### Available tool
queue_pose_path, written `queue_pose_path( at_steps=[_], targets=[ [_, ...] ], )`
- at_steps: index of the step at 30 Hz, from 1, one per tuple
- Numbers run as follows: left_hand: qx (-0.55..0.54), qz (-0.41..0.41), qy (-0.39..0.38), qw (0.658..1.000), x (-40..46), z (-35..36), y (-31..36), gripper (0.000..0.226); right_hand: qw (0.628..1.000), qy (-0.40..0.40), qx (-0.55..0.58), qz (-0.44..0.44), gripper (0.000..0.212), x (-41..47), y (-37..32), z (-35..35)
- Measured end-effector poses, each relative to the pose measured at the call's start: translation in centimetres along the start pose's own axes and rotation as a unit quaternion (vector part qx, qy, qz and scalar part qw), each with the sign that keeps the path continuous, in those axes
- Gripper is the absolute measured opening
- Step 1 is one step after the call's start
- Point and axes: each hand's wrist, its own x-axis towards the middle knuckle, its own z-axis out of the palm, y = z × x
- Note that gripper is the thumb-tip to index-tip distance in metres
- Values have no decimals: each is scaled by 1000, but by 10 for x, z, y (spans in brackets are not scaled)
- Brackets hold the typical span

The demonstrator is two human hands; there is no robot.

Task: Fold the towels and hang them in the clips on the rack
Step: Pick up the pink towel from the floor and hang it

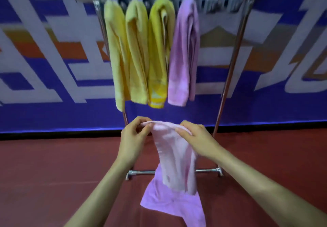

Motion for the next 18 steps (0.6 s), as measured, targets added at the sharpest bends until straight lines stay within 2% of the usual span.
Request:
queue_pose_path(
  at_steps=[4,11,14,18],
  targets=[
    [-19,60,6,998,34,-51,152,13,994,72,64,-43,42,29,-137,-107],
    [-20,191,39,981,74,-114,385,7,979,125,106,-120,30,67,-331,-266],
    [-11,224,61,973,87,-134,453,9,974,160,105,-121,40,73,-377,-311],
    [44,277,63,958,97,-143,514,12,977,156,92,-109,31,74,-405,-350]
  ],
)
